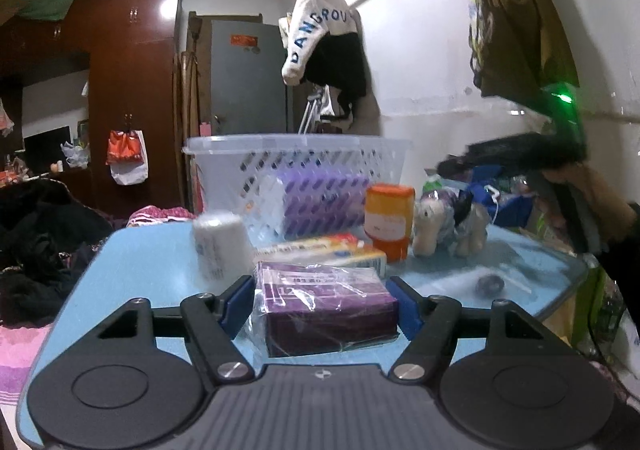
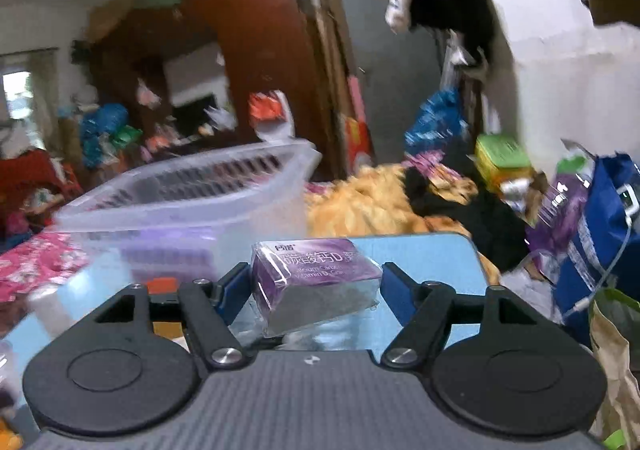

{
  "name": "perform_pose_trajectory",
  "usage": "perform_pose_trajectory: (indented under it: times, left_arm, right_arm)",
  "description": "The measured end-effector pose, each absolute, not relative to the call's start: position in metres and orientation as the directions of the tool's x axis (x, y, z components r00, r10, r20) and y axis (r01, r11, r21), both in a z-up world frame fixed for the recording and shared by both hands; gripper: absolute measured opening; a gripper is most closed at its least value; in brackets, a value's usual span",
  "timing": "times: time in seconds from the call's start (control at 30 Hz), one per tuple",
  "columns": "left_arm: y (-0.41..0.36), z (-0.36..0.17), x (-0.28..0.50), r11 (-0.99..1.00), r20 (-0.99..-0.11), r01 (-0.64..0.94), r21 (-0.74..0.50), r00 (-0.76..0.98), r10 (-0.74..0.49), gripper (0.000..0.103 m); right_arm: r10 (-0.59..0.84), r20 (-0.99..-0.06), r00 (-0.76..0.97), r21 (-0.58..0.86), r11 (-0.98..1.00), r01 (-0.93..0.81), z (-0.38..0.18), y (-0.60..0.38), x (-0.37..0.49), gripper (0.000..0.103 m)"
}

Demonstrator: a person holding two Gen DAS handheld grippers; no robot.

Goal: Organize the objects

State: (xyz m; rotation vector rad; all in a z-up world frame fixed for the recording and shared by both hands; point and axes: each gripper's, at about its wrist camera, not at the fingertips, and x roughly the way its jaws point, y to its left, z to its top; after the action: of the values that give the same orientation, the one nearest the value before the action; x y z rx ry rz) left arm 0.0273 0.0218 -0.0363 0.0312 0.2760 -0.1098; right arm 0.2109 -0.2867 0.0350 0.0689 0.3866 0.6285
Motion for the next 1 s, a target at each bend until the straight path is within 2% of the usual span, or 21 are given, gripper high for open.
perform_pose_trajectory:
  times: [0.17, 0.3, 0.4, 0.47, 0.6, 0.8, 1.0]
  left_arm:
    - [0.02, -0.02, 0.027, 0.994, -0.231, 0.113, 0.006, 0.967, -0.109, 0.074]
    - [0.013, -0.011, 0.023, 0.995, -0.211, 0.095, 0.007, 0.973, -0.091, 0.074]
    - [0.012, -0.006, 0.013, 0.998, -0.181, 0.064, 0.007, 0.982, -0.061, 0.074]
    - [0.016, -0.002, 0.006, 0.999, -0.158, 0.044, -0.011, 0.986, -0.045, 0.074]
    - [0.022, 0.007, 0.006, 1.0, -0.146, 0.005, -0.011, 0.989, -0.007, 0.074]
    - [0.025, 0.03, 0.026, 1.0, -0.138, 0.021, 0.0, 0.99, -0.021, 0.074]
    - [0.034, 0.073, 0.082, 0.999, -0.174, 0.038, -0.012, 0.984, -0.04, 0.074]
  right_arm:
    - [0.643, -0.246, 0.726, 0.139, 0.764, -0.63, 0.038, -0.288, 0.159, 0.073]
    - [0.644, -0.199, 0.739, 0.196, 0.765, -0.614, 0.018, -0.298, 0.124, 0.073]
    - [0.645, -0.229, 0.729, 0.175, 0.764, -0.622, 0.007, -0.293, 0.11, 0.073]
    - [0.633, -0.215, 0.744, 0.167, 0.774, -0.61, 0.011, -0.295, 0.108, 0.073]
    - [0.621, -0.228, 0.75, 0.207, 0.784, -0.586, 0.013, -0.297, 0.121, 0.073]
    - [0.637, -0.225, 0.737, 0.116, 0.769, -0.629, 0.036, -0.282, 0.13, 0.073]
    - [0.634, -0.162, 0.756, -0.079, 0.755, -0.651, 0.091, -0.243, 0.177, 0.073]
